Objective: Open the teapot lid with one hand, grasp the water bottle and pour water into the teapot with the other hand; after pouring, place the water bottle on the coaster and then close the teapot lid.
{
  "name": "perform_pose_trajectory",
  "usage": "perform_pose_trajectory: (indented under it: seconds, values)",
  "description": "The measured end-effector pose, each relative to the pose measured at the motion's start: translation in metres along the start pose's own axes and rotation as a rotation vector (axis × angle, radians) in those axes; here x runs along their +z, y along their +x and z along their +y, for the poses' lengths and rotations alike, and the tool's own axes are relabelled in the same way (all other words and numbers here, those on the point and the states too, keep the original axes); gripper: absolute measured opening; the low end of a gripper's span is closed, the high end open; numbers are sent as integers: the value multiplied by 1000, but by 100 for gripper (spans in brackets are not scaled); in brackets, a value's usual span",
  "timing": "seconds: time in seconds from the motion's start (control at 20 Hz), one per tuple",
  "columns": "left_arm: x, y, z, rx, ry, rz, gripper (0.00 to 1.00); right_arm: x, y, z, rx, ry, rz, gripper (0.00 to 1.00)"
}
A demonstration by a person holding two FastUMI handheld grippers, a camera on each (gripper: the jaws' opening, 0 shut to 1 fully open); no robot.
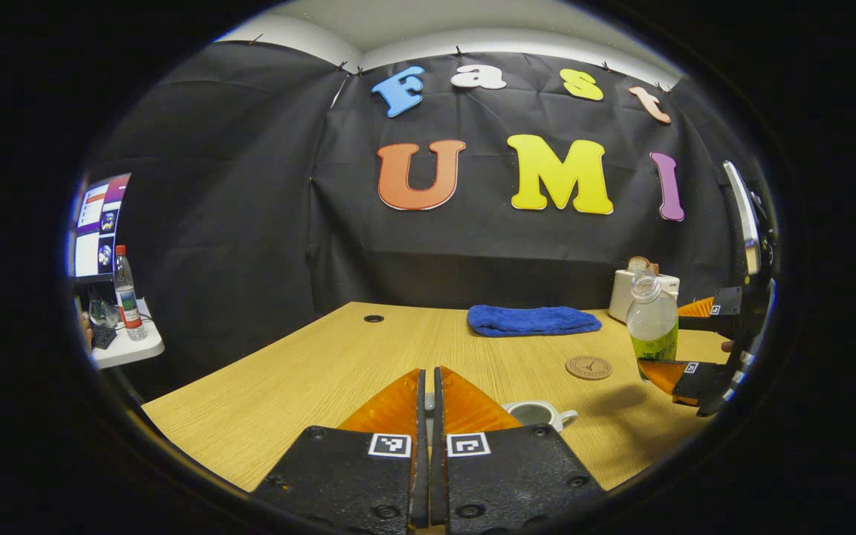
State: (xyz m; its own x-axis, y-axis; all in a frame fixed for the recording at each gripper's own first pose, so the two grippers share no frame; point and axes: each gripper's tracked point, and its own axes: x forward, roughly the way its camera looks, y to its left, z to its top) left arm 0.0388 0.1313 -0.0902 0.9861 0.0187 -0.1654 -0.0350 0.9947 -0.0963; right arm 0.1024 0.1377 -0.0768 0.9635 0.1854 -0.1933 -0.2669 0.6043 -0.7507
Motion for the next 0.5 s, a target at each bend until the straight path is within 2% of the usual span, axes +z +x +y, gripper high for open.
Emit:
perform_pose_trajectory:
  seconds: [0.15,0.5]
  values:
    - [-4,1,7,-1,12,5,4,4,3,2,-28,-149,-15,71]
    - [-10,2,14,-7,36,14,4,16,3,4,-62,-392,-58,72]
